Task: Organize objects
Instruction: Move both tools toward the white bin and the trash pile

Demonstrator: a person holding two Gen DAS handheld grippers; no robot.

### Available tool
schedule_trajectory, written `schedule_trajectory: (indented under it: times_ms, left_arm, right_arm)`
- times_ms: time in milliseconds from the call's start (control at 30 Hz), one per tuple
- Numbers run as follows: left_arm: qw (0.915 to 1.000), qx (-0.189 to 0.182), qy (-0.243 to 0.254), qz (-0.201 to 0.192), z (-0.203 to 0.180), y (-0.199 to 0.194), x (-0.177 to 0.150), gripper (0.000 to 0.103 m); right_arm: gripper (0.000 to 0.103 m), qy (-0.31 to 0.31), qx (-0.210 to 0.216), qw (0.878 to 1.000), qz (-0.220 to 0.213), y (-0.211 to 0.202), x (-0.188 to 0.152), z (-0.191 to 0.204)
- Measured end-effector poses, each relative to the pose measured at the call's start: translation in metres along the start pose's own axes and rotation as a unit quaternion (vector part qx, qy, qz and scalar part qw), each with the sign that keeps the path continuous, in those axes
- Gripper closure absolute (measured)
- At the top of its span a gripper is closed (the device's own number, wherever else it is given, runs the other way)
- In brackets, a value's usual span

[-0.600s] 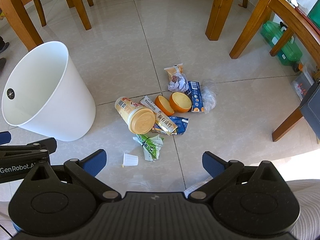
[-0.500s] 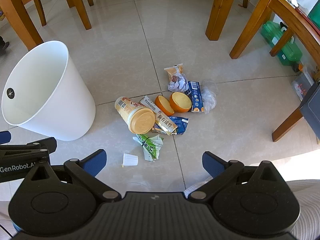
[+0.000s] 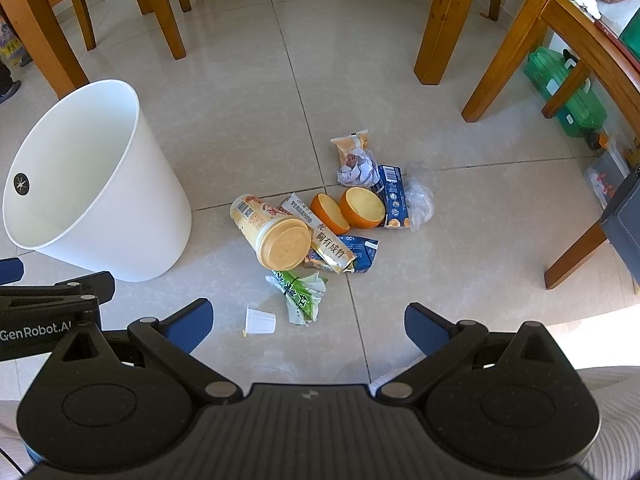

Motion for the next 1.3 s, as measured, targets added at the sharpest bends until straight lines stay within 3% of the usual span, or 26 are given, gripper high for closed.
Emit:
schedule_trajectory:
  times_ms: [400, 1000, 1300]
  left_arm:
    - [0.9998, -0.001, 0.018, -0.01, 0.0, 0.001, 0.001, 0.004]
    - [0.9981, -0.001, 0.032, -0.054, 0.002, -0.044, 0.025, 0.003]
    - [0.9967, 0.007, 0.064, -0.05, 0.007, -0.026, 0.023, 0.003]
  right_arm:
    - [0.0, -0.012, 0.015, 1.0, 0.012, 0.007, -0.002, 0.003]
    - [0.0, -0.046, 0.047, 0.998, -0.017, -0.017, 0.015, -0.007]
    - [0.0, -0.087, 0.046, 0.995, -0.003, 0.017, 0.017, 0.007]
Point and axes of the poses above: each gripper's, at about its wrist camera, not at the fingertips, and y roughly the way its jaws point, z to its left, x to its top, the point moved 5 cm from there along y, roughly the way its jaws point, and after that the axes turned 12 degrees about y, right-handed, at the moved point
